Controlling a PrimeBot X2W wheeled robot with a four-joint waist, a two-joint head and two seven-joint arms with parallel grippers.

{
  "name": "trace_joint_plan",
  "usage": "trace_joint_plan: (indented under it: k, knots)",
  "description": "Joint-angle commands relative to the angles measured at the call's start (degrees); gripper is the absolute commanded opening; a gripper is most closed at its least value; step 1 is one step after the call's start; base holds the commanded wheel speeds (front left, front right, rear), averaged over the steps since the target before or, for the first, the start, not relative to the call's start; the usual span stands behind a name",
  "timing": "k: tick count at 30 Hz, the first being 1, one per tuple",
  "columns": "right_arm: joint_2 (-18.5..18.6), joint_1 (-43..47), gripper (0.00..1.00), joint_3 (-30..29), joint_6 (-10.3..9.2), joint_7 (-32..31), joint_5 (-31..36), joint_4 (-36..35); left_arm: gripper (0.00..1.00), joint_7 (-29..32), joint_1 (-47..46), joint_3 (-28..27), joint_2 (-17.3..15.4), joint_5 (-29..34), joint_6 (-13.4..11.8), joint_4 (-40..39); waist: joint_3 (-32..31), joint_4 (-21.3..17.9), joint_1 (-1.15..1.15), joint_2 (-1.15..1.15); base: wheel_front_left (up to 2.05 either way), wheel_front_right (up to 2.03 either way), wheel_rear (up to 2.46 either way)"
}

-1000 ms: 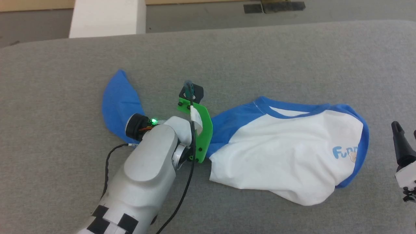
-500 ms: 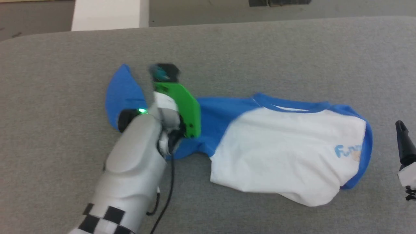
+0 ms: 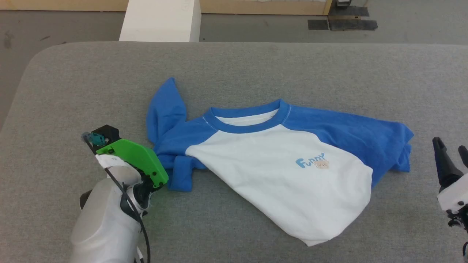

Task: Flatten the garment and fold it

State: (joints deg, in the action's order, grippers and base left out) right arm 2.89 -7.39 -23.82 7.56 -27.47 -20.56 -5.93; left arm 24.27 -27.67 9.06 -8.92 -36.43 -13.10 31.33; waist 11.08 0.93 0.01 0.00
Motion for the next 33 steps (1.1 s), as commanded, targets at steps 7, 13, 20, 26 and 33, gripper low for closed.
trace_joint_plan:
  k: [7,13,20,26,33]
  knots:
    - [-0.02,0.74,1.00,2.95,-0.08,-1.58,1.72,0.22,1.00,-12.48,3.02,-0.92,-1.36,1.61,4.12,-9.86,-2.48,1.20,-0.01,0.00,0.00,0.00,0.00]
    - [0.52,-2.15,1.00,7.47,-0.08,-4.71,3.51,0.51,1.00,-29.22,11.55,-0.01,-4.17,9.15,4.82,-19.89,-2.17,1.39,-0.01,0.00,0.00,0.00,0.00]
    - [7.13,-12.03,1.00,15.39,-0.08,-13.02,4.42,5.67,1.00,-38.16,16.82,1.93,-2.17,13.74,4.01,-25.38,1.62,3.98,-0.01,0.00,0.00,0.00,0.00]
    - [15.06,-22.30,1.00,24.39,-0.08,-21.27,6.76,12.16,1.00,-39.09,14.59,3.15,0.14,15.87,4.50,-26.63,6.06,6.88,-0.01,0.00,0.00,0.00,0.00]
    - [21.97,-28.23,1.00,35.49,-0.08,-30.44,8.15,17.74,1.00,-39.25,12.10,3.24,2.38,17.70,5.24,-27.45,10.41,9.15,-0.01,0.00,0.00,0.00,0.00]
